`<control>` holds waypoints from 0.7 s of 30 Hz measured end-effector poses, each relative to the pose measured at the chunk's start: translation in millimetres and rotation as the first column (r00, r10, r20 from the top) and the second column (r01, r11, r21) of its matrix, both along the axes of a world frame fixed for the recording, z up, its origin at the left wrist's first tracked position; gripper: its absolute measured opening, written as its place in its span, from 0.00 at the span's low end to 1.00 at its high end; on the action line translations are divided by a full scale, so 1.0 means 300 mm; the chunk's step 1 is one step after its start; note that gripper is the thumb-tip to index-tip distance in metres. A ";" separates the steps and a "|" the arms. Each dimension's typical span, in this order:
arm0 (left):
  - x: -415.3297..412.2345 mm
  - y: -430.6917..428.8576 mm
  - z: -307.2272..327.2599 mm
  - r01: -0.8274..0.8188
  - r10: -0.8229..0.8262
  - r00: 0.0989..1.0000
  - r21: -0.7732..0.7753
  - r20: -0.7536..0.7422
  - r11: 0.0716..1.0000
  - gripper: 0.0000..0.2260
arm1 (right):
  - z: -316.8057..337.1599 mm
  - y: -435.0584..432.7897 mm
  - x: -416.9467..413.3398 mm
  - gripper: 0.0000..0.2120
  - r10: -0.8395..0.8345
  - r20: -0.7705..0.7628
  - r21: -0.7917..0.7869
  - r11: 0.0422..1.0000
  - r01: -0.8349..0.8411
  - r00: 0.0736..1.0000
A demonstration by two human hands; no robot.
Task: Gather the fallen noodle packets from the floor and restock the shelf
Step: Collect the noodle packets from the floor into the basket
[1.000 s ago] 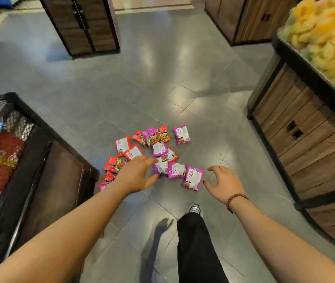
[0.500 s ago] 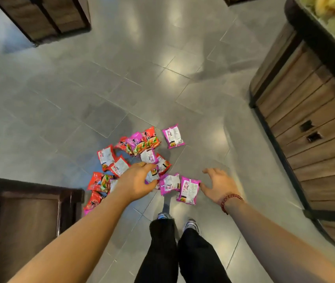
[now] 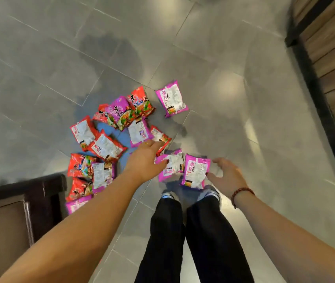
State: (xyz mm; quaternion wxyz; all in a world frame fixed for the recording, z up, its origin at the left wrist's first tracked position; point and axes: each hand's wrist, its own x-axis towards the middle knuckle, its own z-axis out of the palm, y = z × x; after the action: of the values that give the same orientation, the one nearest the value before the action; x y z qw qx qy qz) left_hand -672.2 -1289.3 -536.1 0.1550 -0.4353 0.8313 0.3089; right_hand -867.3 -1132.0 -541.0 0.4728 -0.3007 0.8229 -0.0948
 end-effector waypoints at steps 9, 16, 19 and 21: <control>-0.006 0.027 -0.824 0.161 -0.175 0.975 0.113 0.137 0.981 0.42 | -0.737 0.056 0.047 0.28 -0.057 0.103 0.071 0.996 0.050 0.993; 0.004 0.038 -1.219 0.328 -0.348 0.906 0.119 0.242 0.937 0.48 | -1.183 0.111 0.120 0.52 -0.165 0.096 0.123 0.981 0.153 0.982; -0.004 0.055 -1.294 0.357 -0.360 0.887 0.067 0.288 0.932 0.49 | -1.264 0.122 0.165 0.57 -0.108 0.015 0.145 0.984 0.104 0.994; -0.006 0.066 -1.318 0.323 -0.324 0.903 0.051 0.282 0.945 0.48 | -1.291 0.126 0.207 0.54 -0.122 -0.032 0.108 0.986 0.125 0.992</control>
State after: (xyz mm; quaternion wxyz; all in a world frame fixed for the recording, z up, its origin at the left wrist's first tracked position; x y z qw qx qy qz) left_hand -673.9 -1269.4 -931.3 0.3234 -0.3311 0.8602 0.2140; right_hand -805.2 -1094.3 -928.3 0.4714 -0.2237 0.8498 -0.0748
